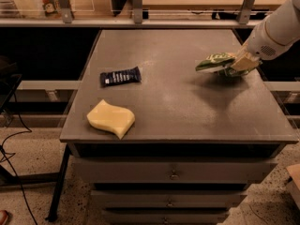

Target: Move green jalapeno chip bag near rxbar blueberry

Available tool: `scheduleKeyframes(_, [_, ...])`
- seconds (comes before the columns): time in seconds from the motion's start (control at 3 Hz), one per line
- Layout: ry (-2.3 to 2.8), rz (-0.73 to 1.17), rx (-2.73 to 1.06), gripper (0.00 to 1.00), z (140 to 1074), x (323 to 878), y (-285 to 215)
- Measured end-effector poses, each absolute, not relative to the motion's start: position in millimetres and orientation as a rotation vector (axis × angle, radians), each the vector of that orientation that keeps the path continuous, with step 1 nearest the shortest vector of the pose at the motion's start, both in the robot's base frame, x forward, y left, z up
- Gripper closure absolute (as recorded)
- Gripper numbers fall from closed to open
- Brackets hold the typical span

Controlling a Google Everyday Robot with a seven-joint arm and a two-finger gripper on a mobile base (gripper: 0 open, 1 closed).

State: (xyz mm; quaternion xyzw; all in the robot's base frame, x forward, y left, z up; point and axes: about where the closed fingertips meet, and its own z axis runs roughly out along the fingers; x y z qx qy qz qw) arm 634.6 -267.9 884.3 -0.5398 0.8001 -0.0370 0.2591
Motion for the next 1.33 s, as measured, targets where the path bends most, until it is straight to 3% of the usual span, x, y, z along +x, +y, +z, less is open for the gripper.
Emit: scheduleKeyframes(1.33, [1.756, -0.110, -1.457, 1.00, 972.6, 682.1, -148.9])
